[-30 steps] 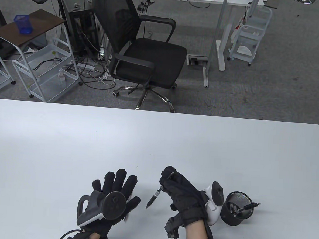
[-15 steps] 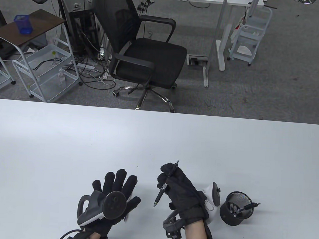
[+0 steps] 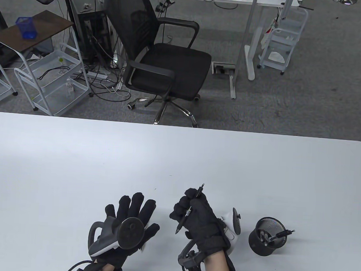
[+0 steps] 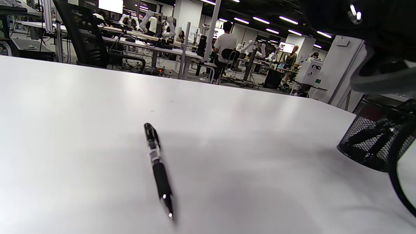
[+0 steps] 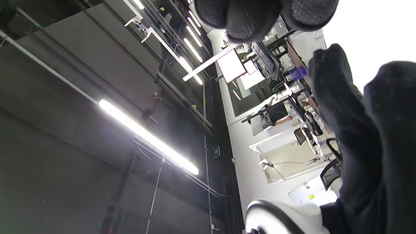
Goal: Press to open click pens
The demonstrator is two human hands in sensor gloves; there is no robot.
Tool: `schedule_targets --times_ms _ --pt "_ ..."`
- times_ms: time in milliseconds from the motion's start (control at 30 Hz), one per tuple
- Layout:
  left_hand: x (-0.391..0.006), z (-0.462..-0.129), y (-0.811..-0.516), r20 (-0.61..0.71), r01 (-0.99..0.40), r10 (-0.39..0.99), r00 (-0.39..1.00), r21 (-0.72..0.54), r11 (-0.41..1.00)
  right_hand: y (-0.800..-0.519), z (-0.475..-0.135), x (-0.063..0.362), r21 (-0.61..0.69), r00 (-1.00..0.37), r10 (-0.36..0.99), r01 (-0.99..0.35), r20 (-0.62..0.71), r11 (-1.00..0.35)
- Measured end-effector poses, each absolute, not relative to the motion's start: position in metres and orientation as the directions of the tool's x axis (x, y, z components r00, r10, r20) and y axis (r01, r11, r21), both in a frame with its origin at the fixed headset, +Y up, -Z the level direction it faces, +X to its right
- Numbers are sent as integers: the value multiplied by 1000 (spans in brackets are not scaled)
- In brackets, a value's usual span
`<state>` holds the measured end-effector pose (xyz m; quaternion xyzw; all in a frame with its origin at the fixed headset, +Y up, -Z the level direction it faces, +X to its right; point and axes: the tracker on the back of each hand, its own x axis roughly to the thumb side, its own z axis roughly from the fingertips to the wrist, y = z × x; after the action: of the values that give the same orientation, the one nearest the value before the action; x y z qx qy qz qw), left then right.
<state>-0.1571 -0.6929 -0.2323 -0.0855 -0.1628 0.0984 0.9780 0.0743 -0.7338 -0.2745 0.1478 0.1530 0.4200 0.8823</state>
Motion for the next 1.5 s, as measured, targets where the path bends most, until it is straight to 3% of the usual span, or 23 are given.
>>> schedule_targets --times_ms 133,300,1500 --pt "-157 -232 -693 301 -164 220 928 -201 966 -745 -272 70 345 656 711 -626 -253 700" --pt "-157 -232 -693 301 -164 220 928 -201 966 -753 -271 67 314 654 697 -623 -294 717" --pt "-157 -233 -694 299 -164 220 929 -201 966 -756 -269 67 313 663 691 -617 -288 722"
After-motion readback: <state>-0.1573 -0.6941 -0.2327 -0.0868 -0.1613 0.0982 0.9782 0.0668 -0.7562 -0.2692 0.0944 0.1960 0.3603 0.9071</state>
